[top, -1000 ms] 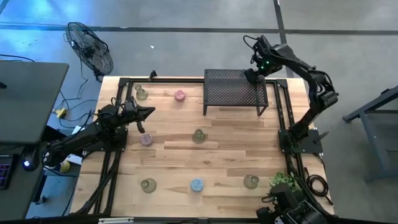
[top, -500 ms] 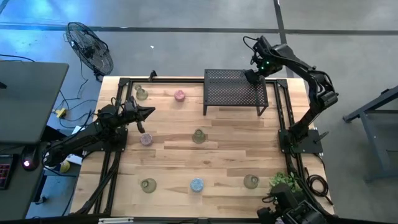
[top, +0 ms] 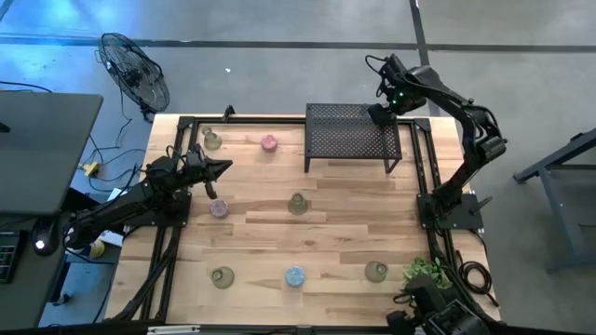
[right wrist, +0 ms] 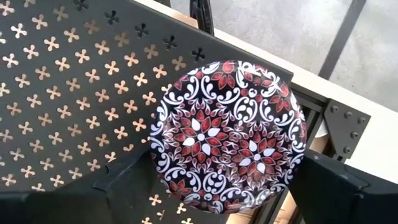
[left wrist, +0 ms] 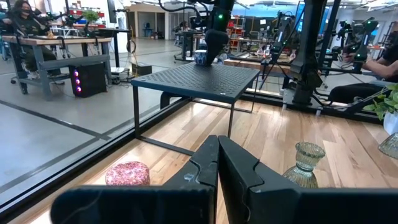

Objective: Pick & Place candle stick holders
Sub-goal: Put the black and red scented candle on the shelf

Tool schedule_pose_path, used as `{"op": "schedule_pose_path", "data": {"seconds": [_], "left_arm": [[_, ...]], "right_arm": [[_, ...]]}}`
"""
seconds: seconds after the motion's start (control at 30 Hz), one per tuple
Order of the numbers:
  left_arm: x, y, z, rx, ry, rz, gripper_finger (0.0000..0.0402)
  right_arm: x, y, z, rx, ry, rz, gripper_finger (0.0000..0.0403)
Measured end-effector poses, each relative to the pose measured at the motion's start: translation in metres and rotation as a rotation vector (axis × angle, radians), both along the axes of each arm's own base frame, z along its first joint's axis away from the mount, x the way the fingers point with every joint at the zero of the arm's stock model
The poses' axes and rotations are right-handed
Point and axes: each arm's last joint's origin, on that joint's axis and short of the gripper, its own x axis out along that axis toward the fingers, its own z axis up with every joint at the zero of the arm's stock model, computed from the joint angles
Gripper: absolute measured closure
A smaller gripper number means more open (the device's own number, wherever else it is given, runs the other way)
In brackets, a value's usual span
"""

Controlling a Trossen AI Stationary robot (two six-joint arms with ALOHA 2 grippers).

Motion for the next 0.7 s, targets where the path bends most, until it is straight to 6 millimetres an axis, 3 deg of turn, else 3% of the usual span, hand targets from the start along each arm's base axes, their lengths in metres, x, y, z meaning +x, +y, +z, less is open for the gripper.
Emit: {"op": "schedule_pose_path", "data": {"seconds": [0.2,0.53,0.7], "left_arm": [[0.000,0.000,0.000,0.000,0.000,0.000,0.0399],[0.000,0.000,0.000,0.000,0.000,0.000,0.0399],[0.000,0.000,0.000,0.000,0.001,0.000,0.0399]], "right_arm": [[0.001,0.000,0.000,0.011,-0.019,0.010,0.0076],[0.000,0.002,0.001,0.016,-0.015,0.030,0.0005],[-0.005,0.011,0.018,-0.044,-0.034,0.069,0.0010]]}}
